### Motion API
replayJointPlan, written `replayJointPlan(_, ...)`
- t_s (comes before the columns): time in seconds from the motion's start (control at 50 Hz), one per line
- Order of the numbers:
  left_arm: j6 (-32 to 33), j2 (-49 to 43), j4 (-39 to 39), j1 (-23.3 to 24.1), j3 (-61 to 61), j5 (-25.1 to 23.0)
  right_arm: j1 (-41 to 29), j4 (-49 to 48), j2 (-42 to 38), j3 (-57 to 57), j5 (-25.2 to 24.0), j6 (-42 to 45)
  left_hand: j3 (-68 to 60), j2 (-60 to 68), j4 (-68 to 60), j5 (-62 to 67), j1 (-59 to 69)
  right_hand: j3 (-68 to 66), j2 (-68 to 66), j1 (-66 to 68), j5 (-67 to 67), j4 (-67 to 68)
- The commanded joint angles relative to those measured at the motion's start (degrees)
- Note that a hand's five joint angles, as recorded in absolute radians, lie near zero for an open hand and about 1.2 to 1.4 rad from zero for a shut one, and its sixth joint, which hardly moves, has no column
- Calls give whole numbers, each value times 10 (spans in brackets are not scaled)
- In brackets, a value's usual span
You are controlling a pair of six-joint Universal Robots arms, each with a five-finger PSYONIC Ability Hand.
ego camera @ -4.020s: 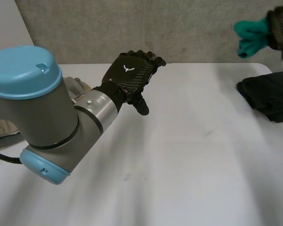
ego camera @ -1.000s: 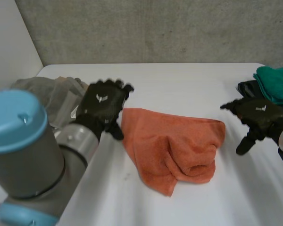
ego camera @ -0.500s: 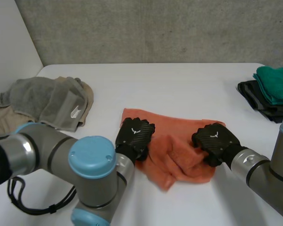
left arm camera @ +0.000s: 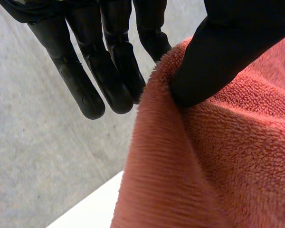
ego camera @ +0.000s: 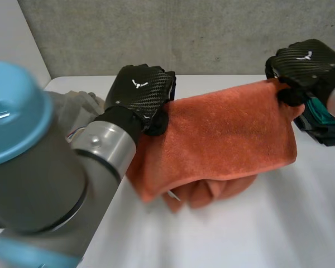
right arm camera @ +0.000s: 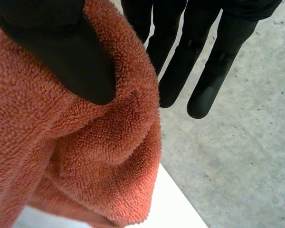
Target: Fold the laundry.
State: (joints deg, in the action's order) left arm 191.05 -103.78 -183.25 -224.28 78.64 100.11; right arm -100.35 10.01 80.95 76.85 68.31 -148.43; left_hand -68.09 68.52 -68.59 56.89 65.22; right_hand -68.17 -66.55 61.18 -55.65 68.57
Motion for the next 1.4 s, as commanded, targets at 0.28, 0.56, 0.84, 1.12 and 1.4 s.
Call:
replayJointPlan(0.28,107,-298,-13,-71,-220,17,-98,-199,-270,-75,73,-35,523,-528,528,-511,-495,582,566,-512,557,-586)
replayJointPlan(0.56,107,-88,-26,-65,101,26,-17,-41,-144,51,39,-72,466,-470,471,-454,-437,582,566,-512,557,-586)
replayJointPlan(0.84,112,-218,-162,-44,94,-24,-3,-86,-143,177,2,-31,405,-410,410,-394,-377,582,566,-512,557,-586)
replayJointPlan(1.12,149,-315,-161,-80,-1,-25,10,-100,-143,201,0,-30,225,-229,230,-213,-196,582,566,-512,557,-586)
replayJointPlan(1.4,146,-281,-168,-91,-10,-23,12,-105,-143,193,7,-31,-119,115,-114,131,148,582,566,-512,557,-586)
